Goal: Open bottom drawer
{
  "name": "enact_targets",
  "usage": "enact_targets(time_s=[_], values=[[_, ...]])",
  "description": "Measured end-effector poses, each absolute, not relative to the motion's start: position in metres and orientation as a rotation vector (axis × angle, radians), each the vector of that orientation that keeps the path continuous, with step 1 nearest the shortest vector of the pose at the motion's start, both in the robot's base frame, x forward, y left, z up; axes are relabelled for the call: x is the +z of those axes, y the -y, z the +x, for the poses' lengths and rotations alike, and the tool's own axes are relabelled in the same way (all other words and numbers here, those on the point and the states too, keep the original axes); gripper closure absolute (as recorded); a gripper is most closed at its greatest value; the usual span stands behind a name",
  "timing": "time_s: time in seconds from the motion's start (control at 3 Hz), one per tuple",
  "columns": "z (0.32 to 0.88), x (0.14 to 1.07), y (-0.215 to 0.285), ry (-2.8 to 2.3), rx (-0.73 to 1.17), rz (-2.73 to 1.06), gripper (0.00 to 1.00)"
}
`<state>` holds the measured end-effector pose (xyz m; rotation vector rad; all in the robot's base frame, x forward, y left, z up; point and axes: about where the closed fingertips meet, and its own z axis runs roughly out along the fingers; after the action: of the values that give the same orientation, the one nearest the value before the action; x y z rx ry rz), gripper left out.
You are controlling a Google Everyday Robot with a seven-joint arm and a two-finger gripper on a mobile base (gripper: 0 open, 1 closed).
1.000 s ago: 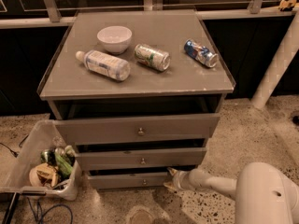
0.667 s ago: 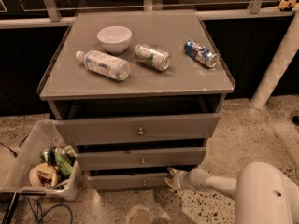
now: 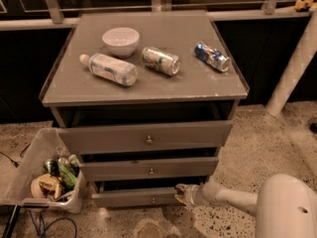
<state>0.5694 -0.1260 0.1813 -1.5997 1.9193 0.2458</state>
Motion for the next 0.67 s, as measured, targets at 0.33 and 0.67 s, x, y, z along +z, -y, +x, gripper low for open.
enact_targets(time_s=[0.33,0.67], values=[[0.569,0.188,0.126,-1.919,0.246,-1.6,1.0],[0.54,0.21,0.122,-1.851,0.242,-1.59,1.0]])
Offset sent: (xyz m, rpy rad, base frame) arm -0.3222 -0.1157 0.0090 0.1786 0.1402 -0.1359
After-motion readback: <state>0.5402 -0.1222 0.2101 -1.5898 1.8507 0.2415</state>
